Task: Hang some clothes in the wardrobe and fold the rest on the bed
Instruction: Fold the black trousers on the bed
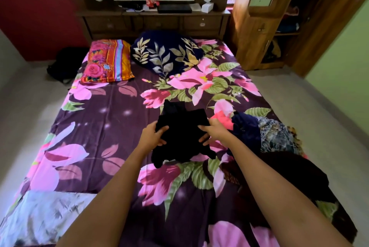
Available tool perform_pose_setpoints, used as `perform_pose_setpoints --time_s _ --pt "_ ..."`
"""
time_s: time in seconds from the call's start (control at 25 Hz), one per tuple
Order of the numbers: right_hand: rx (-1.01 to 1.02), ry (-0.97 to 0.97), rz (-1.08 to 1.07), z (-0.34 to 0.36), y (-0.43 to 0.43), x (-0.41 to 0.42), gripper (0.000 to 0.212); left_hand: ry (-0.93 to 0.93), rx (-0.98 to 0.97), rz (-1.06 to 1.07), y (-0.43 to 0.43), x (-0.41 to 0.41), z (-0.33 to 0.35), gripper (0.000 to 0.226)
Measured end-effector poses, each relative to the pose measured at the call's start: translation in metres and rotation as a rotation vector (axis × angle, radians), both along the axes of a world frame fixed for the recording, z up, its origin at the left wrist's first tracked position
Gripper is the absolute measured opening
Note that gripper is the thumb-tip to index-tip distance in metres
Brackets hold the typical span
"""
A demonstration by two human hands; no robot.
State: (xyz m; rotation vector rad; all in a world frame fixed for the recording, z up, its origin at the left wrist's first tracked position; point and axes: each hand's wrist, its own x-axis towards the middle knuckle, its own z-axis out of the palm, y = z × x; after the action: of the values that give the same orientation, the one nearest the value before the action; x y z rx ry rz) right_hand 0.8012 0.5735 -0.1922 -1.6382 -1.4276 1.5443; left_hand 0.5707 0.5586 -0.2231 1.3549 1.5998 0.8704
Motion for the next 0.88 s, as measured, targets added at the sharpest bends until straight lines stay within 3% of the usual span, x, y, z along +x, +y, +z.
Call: perform_pose_setpoints --time_s 0.16,0.32,0.44,0.52,0.6,0.76,0.88 --pt "-0.090 -0.024 -0.002 -0.014 0.018 -0.003 0.030 -0.053 -0.082 0.017 0.012 -0.003 -0.009 0.020" --pt "-0.400 -0.146 0.214 -0.036 0.034 -0.003 0.022 -0.078 -0.556 -0.203 0.029 -0.015 -0.026 0.016" --pt "-0.512 -0.095 0.071 -0.056 0.079 -0.016 0.023 0.017 -0.690 -0.202 0.080 -0.014 -0.035 0.011" --pt "-0.379 -0.014 -0.081 -0.046 0.138 -0.029 0.019 0.111 -0.501 -0.087 0.137 -0.008 -0.022 0.022" --pt "-0.099 0.090 -0.179 0.004 0.205 -0.042 0.014 0.169 -0.188 0.068 0.199 0.001 0.031 0.034" --pt "0.537 0.459 -0.204 0.192 0.292 -0.058 0.022 -0.054 0.506 0.223 0.290 -0.005 0.207 0.032" --pt "0.858 0.520 -0.135 0.277 0.281 -0.051 0.024 -0.186 0.742 0.154 0.290 -0.014 0.289 0.033"
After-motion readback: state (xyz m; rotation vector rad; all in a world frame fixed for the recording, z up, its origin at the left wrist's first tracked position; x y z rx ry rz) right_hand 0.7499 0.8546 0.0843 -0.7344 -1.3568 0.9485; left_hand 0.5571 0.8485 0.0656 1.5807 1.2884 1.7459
